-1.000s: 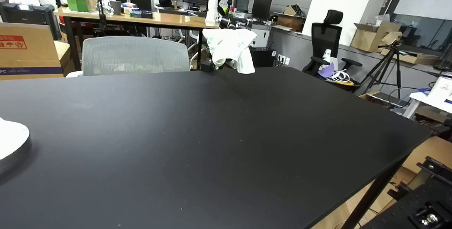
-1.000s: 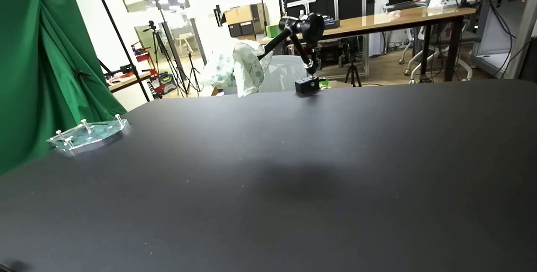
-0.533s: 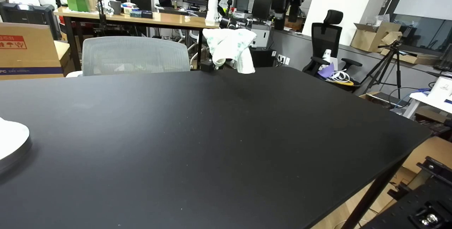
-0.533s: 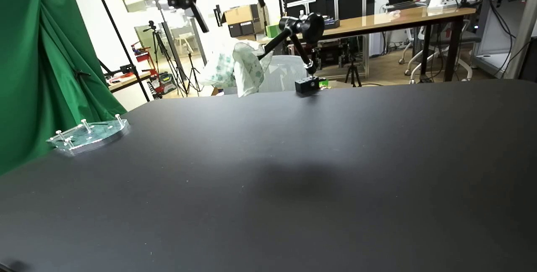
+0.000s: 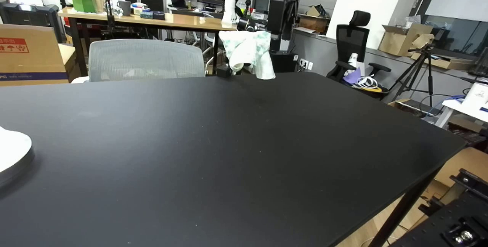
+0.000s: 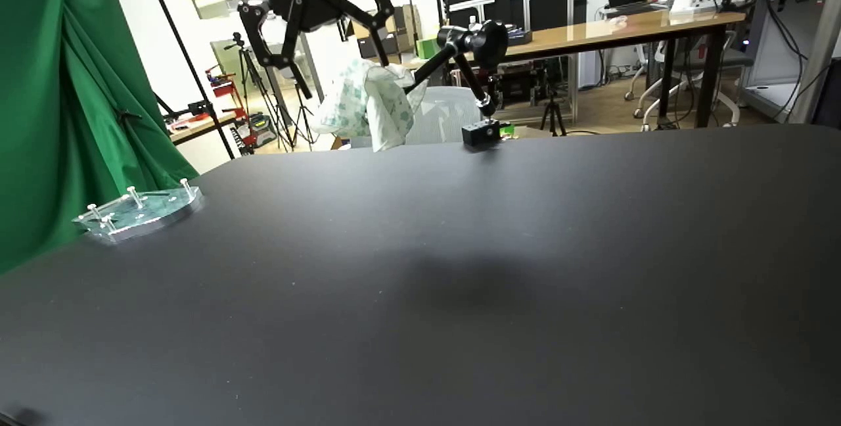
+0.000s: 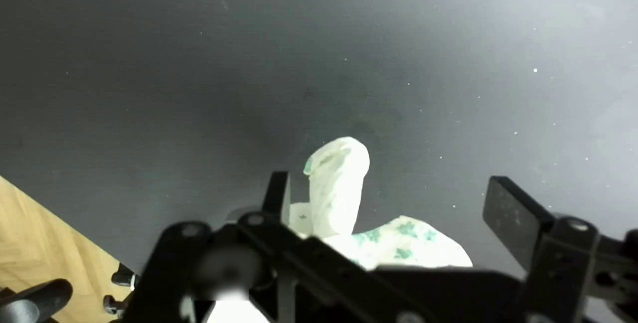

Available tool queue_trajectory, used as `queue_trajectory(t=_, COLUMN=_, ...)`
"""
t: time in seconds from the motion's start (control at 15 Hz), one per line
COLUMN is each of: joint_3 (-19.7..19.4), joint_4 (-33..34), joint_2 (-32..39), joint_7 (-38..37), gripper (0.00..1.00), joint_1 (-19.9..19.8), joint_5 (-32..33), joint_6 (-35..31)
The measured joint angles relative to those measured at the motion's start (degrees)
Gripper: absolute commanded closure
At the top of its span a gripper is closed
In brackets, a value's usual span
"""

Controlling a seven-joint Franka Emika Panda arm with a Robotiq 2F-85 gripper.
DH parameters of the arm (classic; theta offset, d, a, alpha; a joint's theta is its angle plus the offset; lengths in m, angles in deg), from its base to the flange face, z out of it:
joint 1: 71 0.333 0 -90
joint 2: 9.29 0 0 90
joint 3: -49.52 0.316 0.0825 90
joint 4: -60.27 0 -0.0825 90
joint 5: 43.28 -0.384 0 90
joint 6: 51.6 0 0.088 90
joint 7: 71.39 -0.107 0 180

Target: Remove the white cloth from the black stand

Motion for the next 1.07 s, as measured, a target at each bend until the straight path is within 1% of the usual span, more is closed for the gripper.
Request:
queue_trajectory(t=0.6, joint_3=1.01, joint_4=1.34, joint_2=2.22, joint_7=3.86, gripper=0.00, joint_1=0.00, joint_5=0.21, joint_6=-4.44)
queue_trajectory(t=0.67, joint_3=1.08, joint_4=1.43, joint_2=2.36, joint_7=4.01, gripper=0.02, joint_1=0.00, joint_5=0.26, joint_6=-4.82)
queue_trajectory(t=0.73, joint_3=1.11, joint_4=1.49, joint_2=2.48, joint_7=4.16, gripper=0.26, joint_1=0.00, joint_5=0.43, joint_6=-5.19)
queue_trajectory(t=0.8, joint_3=1.12, joint_4=1.55, joint_2=2.61, joint_7=4.25, gripper=0.26, joint_1=0.00, joint_5=0.75, joint_6=-5.46)
queue_trajectory(t=0.87, joint_3=1.12, joint_4=1.57, joint_2=2.74, joint_7=4.28, gripper=0.31, joint_1=-0.01, joint_5=1.20, joint_6=-5.76)
queue_trajectory(t=1.07, joint_3=1.12, joint_4=1.58, joint_2=3.23, joint_7=4.34, gripper=0.54, joint_1=-0.04, joint_5=1.83, joint_6=-6.64)
